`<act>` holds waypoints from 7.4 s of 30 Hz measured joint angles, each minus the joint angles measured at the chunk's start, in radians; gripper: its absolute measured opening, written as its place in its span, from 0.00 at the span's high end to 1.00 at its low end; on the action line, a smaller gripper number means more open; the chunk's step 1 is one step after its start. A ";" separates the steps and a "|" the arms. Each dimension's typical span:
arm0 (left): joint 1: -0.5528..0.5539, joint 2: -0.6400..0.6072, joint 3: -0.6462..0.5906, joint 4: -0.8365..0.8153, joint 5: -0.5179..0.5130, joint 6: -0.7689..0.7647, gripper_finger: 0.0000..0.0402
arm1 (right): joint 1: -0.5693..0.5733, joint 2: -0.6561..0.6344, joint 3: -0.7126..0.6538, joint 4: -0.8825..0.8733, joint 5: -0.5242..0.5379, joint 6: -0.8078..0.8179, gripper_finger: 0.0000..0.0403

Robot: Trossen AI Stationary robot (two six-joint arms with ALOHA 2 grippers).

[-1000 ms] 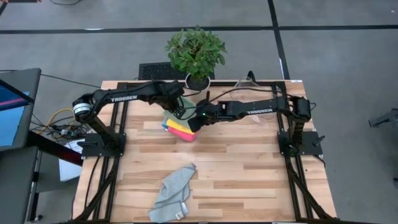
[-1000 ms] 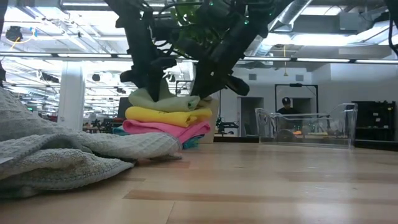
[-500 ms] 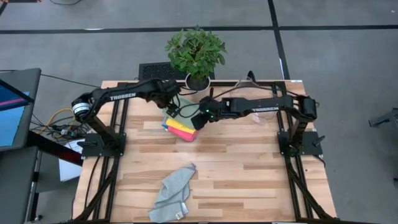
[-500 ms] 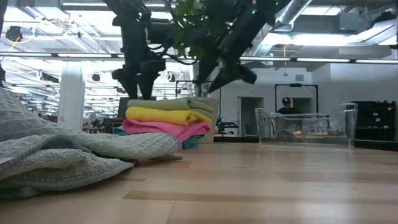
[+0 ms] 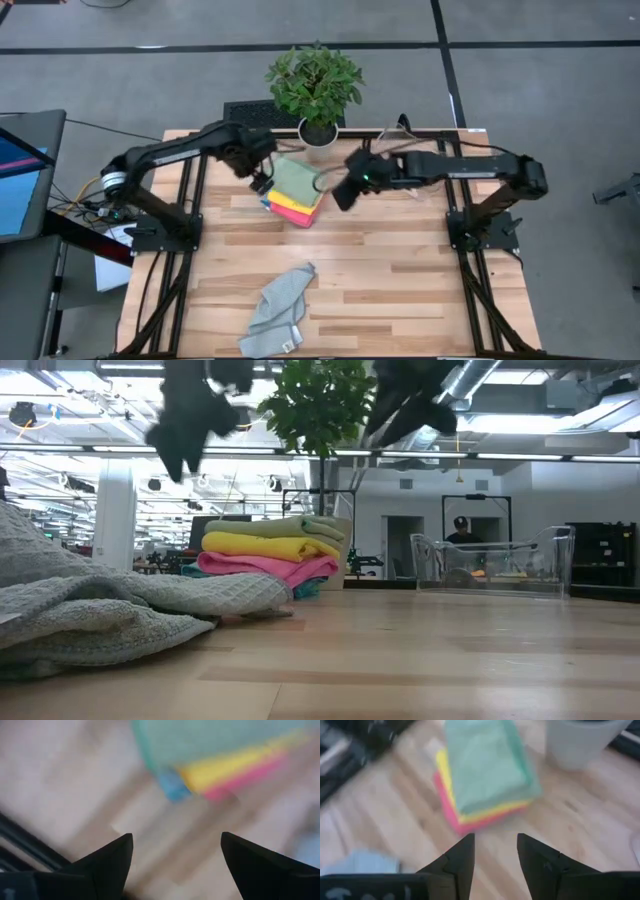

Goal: Fold microfiber towels
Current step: Fold the gray microfiber towel

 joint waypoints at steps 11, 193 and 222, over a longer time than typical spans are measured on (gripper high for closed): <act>-0.599 -0.276 -0.225 0.282 -0.026 -0.561 0.26 | 0.333 0.052 0.000 -0.059 0.054 -0.032 0.49; -0.919 0.645 -0.059 1.368 0.007 -0.372 0.27 | 0.464 -0.143 -0.693 0.052 -0.080 0.314 0.46; -0.921 0.871 0.348 0.909 -0.128 -0.267 0.97 | 0.520 -0.040 -0.704 0.216 -0.042 0.345 0.95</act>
